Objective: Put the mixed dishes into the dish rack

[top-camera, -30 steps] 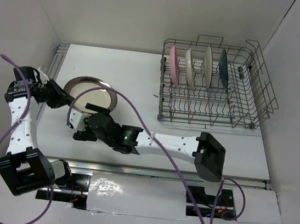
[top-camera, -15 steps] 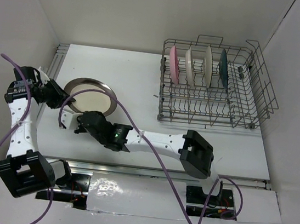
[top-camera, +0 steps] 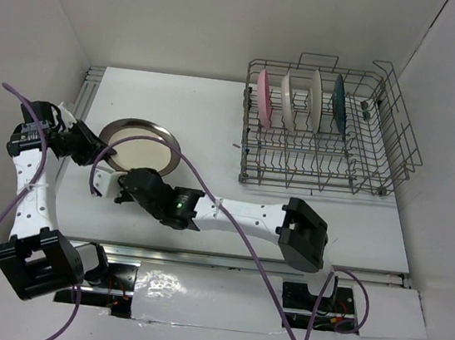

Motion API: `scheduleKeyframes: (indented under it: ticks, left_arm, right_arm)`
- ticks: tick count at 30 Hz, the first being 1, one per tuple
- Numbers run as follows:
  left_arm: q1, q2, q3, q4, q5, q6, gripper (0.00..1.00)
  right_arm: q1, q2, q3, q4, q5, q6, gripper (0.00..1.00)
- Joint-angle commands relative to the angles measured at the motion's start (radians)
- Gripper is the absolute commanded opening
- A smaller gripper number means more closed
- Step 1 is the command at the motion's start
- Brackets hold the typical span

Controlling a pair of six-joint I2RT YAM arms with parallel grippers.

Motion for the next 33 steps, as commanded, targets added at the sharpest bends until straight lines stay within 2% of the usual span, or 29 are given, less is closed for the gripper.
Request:
scheduleKeyframes:
  ticks: [1, 3, 4, 6, 7, 9, 17, 23, 27, 33]
  left_arm:
    - [0.003, -0.025, 0.034, 0.118, 0.189, 0.002, 0.07]
    - [0.003, -0.025, 0.031, 0.132, 0.209, 0.001, 0.18]
    - [0.003, -0.023, 0.029, 0.138, 0.227, 0.002, 0.29]
    - [0.003, -0.017, 0.031, 0.151, 0.249, 0.004, 0.40]
    - [0.005, -0.017, 0.031, 0.154, 0.264, 0.002, 0.52]
    - [0.003, -0.011, 0.039, 0.161, 0.276, 0.002, 0.67]
    - [0.002, 0.009, 0.065, 0.168, 0.304, -0.008, 0.96]
    - [0.018, 0.032, 0.160, 0.142, 0.250, -0.005, 0.98]
    - [0.043, 0.061, 0.265, 0.091, 0.197, 0.008, 0.99]
    - [0.064, 0.038, 0.281, 0.079, 0.135, 0.010, 0.99]
  right_arm:
    - [-0.026, -0.128, 0.010, 0.059, 0.034, 0.073, 0.00]
    - [-0.025, -0.140, 0.009, 0.061, 0.034, 0.068, 0.00]
    - [-0.025, -0.152, 0.015, 0.050, 0.033, 0.068, 0.00]
    - [-0.020, -0.163, 0.019, 0.039, 0.027, 0.071, 0.00]
    - [-0.020, -0.171, 0.022, 0.036, 0.027, 0.071, 0.00]
    - [-0.015, -0.177, 0.030, 0.032, 0.030, 0.065, 0.00]
    - [-0.012, -0.178, 0.056, 0.019, 0.031, 0.053, 0.00]
    - [-0.031, -0.209, 0.030, 0.007, 0.008, 0.096, 0.00]
    - [-0.066, -0.253, 0.038, -0.031, -0.064, 0.177, 0.00]
    - [-0.107, -0.309, 0.099, -0.100, -0.160, 0.254, 0.00]
